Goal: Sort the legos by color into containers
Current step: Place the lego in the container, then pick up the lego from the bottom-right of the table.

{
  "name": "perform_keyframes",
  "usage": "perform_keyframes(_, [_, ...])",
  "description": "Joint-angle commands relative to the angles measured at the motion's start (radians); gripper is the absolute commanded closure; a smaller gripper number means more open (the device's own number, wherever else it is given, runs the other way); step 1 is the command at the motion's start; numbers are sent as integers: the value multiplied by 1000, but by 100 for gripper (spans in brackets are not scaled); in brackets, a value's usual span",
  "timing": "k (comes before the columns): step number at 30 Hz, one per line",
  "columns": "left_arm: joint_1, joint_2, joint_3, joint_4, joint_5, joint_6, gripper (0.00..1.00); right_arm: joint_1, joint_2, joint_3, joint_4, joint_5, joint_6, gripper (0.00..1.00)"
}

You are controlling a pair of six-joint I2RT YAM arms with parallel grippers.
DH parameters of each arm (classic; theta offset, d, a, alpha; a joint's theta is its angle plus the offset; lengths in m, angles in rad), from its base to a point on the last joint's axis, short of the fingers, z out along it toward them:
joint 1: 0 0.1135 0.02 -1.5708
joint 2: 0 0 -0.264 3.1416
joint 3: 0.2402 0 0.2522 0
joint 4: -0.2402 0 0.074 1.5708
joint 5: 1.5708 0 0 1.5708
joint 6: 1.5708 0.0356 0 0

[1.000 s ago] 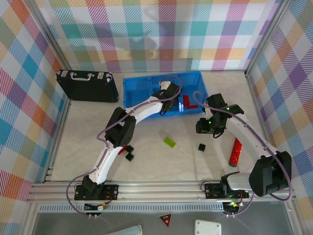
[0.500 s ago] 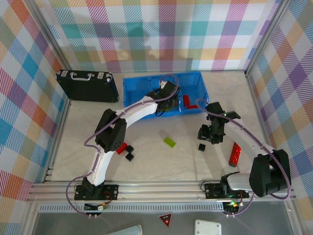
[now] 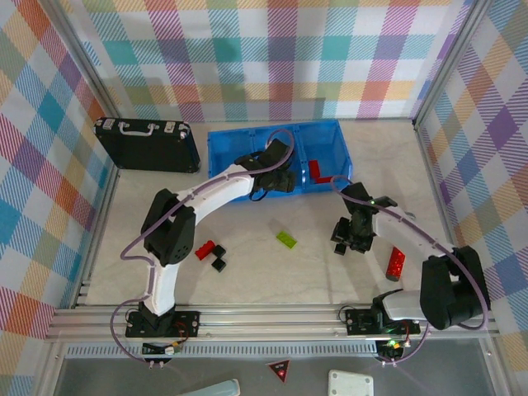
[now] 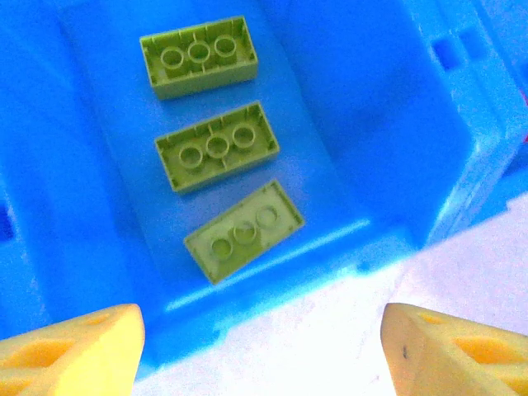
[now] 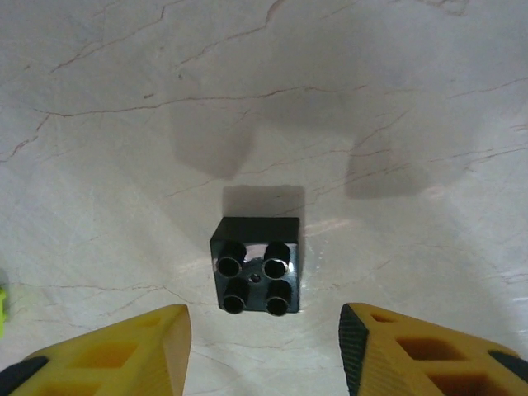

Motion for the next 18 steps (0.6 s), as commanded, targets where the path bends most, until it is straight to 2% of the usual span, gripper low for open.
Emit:
perform_keyframes(1, [9,-78,-40,-71,32,50,24,30,36,7,9,21,43,45])
perform_keyframes(8, [30,-180,-144,-90,37,71,24,62,86,7,12,56,61,45])
perform_keyframes(18, [57,-286,-209,-117,44,91,23,90,141,16,14,96,64,49])
